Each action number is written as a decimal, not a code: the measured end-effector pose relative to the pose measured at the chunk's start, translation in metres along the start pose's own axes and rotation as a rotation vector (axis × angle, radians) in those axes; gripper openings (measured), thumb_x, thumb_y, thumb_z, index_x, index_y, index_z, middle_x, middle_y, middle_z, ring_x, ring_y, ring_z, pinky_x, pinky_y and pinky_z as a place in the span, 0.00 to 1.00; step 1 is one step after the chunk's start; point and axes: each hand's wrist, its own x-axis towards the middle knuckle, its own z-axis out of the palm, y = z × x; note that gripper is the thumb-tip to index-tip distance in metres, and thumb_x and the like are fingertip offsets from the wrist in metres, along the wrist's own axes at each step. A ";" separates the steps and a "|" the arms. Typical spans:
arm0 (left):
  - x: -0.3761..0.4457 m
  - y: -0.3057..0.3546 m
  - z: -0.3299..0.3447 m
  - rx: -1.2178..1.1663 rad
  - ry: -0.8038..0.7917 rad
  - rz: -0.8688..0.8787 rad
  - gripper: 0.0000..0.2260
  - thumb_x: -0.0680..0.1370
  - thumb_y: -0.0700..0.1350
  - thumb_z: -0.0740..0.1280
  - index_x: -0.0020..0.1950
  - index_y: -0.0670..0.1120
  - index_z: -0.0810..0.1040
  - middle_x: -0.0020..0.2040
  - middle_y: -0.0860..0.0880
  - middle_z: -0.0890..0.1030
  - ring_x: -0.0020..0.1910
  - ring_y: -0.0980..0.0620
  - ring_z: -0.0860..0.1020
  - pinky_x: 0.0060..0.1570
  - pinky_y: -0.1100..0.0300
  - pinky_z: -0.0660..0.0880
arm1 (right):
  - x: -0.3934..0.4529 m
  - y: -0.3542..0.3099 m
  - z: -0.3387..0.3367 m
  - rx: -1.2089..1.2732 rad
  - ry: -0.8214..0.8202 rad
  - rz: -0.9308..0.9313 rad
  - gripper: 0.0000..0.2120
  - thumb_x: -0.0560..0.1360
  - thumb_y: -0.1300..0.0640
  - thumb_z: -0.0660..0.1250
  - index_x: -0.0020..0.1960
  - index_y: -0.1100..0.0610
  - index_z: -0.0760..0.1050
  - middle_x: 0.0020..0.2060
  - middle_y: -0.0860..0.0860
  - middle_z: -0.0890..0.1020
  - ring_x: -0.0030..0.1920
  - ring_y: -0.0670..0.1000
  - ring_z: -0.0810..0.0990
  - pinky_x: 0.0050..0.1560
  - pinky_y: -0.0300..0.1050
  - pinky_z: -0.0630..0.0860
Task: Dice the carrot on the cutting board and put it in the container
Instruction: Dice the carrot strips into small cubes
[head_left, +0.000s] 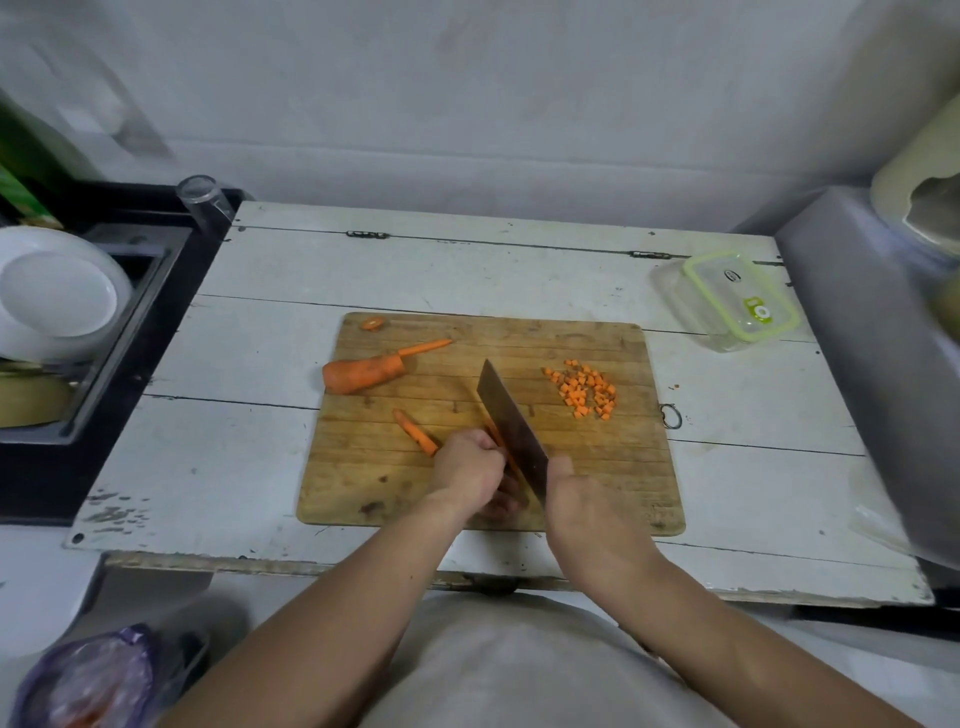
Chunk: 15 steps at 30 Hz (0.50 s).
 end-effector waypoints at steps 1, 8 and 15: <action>0.001 0.000 0.000 0.000 0.005 -0.001 0.07 0.85 0.42 0.61 0.51 0.43 0.77 0.39 0.38 0.85 0.27 0.45 0.82 0.27 0.55 0.80 | 0.005 -0.004 -0.002 0.006 -0.014 0.005 0.10 0.79 0.67 0.57 0.58 0.56 0.64 0.46 0.56 0.82 0.41 0.60 0.82 0.37 0.51 0.73; -0.004 0.001 -0.002 -0.016 -0.013 -0.008 0.06 0.84 0.41 0.62 0.52 0.42 0.78 0.40 0.39 0.85 0.29 0.43 0.83 0.26 0.57 0.78 | 0.025 -0.002 -0.004 0.213 -0.013 0.041 0.02 0.83 0.57 0.57 0.55 0.54 0.65 0.45 0.55 0.80 0.45 0.59 0.81 0.43 0.53 0.77; -0.012 -0.001 -0.007 -0.012 -0.055 0.029 0.06 0.85 0.44 0.62 0.55 0.43 0.77 0.40 0.40 0.85 0.31 0.46 0.84 0.36 0.52 0.83 | 0.020 0.030 -0.012 0.351 0.078 0.086 0.10 0.85 0.52 0.56 0.62 0.57 0.69 0.43 0.51 0.77 0.41 0.54 0.77 0.38 0.47 0.72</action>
